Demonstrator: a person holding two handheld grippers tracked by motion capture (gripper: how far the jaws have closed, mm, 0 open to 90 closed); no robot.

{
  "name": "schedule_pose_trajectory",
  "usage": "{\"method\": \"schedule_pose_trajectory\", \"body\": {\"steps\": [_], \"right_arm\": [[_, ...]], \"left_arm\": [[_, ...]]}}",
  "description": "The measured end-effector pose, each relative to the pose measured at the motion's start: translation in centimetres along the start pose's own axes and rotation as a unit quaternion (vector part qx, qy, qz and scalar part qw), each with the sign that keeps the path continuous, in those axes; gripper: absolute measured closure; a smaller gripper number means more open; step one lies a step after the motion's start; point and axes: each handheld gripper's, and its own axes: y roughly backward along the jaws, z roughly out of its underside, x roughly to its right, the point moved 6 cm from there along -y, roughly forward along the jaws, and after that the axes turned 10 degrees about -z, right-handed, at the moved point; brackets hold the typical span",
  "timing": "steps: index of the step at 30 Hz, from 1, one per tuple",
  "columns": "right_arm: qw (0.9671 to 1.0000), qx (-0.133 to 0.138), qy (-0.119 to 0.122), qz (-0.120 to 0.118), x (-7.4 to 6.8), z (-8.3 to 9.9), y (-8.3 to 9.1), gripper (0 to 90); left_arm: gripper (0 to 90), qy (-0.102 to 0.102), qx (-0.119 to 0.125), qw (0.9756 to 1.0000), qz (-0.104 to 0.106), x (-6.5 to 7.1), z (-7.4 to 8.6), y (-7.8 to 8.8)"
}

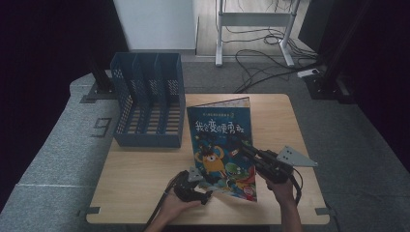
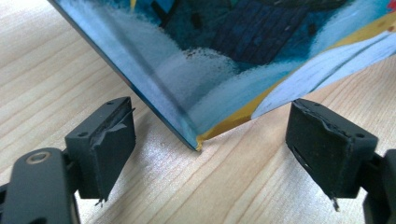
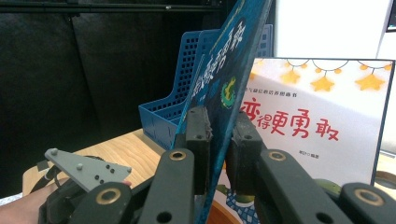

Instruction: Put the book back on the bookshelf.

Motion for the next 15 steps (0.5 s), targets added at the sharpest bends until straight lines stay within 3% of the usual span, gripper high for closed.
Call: {"method": "schedule_pose_trajectory", "body": {"steps": [8, 15], "right_arm": [[1.0000, -0.004, -0.004, -0.002, 0.1, 0.2, 0.4, 79.6], [0.9999, -0.009, -0.005, 0.000, 0.0, 0.4, 0.8, 79.4]], "left_arm": [[17.3, 0.016, 0.000, 0.9999, 0.003, -0.8, -0.1, 0.5], [18.4, 0.036, 0.035, 0.9987, 0.002, -1.8, -0.8, 1.7]]}}
